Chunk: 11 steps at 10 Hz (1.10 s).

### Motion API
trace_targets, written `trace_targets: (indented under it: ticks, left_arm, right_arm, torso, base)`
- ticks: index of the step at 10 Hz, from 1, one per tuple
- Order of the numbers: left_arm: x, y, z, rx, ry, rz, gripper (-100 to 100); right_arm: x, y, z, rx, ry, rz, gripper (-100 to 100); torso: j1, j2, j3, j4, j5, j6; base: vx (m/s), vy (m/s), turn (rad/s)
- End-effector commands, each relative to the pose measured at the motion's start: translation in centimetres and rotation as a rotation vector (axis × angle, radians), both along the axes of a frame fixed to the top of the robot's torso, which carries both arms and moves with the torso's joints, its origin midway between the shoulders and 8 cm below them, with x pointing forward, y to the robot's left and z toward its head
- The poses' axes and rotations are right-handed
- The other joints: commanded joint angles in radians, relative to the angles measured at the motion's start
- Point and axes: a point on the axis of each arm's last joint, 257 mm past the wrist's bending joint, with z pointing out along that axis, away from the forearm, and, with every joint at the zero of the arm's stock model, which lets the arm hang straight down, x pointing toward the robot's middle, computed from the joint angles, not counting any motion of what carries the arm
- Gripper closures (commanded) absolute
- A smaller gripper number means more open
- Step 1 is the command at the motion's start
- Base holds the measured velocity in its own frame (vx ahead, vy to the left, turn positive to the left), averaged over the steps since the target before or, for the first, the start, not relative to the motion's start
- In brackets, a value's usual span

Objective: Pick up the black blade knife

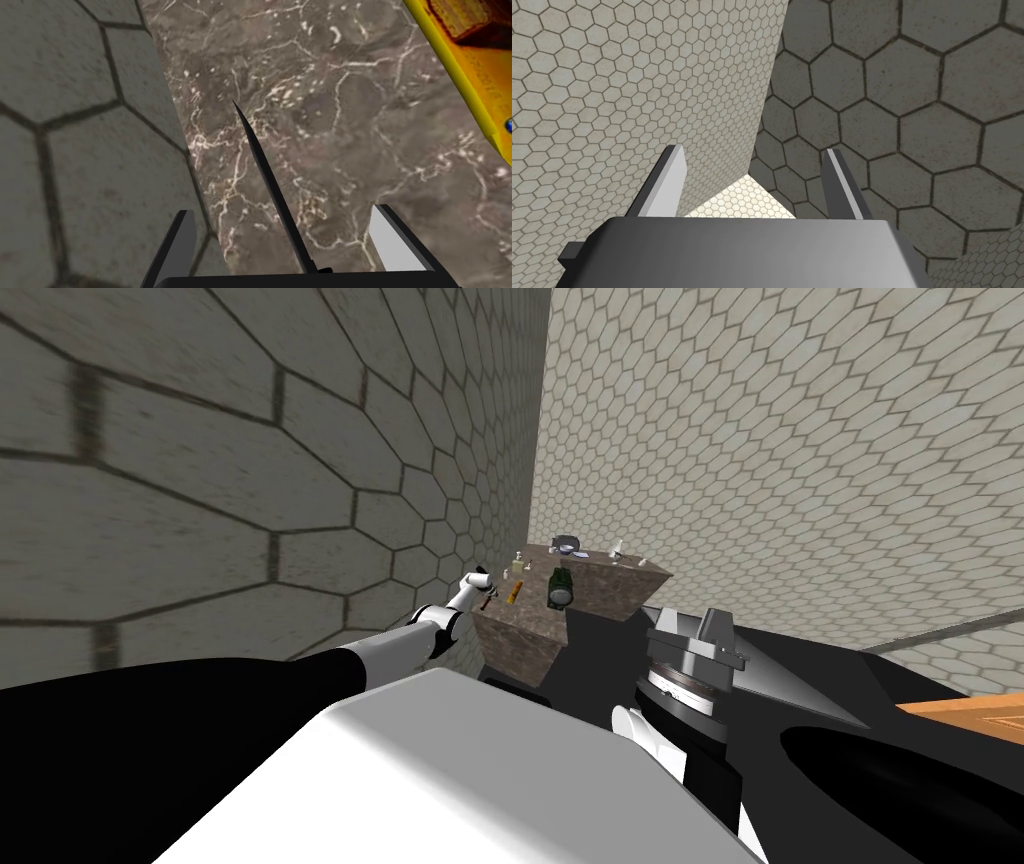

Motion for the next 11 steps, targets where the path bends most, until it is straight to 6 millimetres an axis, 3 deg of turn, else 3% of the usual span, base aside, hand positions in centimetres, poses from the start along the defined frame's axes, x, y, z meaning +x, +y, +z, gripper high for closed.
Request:
trace_targets:
  ticks: [1,7,11]
  left_arm:
    - [-0.6,-0.5,-0.2,-0.026,0.058,0.017,-100]
    - [-3.7,-2.1,-1.5,-0.082,0.252,0.045,-100]
    - [-4.7,-2.7,-1.8,-0.096,0.305,0.050,-100]
  right_arm:
    - [0.0,0.0,0.0,0.000,0.000,0.000,0]
    - [0.0,0.0,0.0,0.000,0.000,0.000,0]
    - [0.0,0.0,0.0,0.000,0.000,0.000,0]
  torso:
    - [0.000,0.000,0.000,0.000,0.000,0.000]
    - [0.000,0.001,0.000,0.000,0.000,0.000]
    - [-0.001,0.001,0.001,0.000,0.000,0.000]
  base:
    - [0.040,0.007,0.059]
    - [0.036,0.009,0.051]
    - [0.024,0.002,0.025]
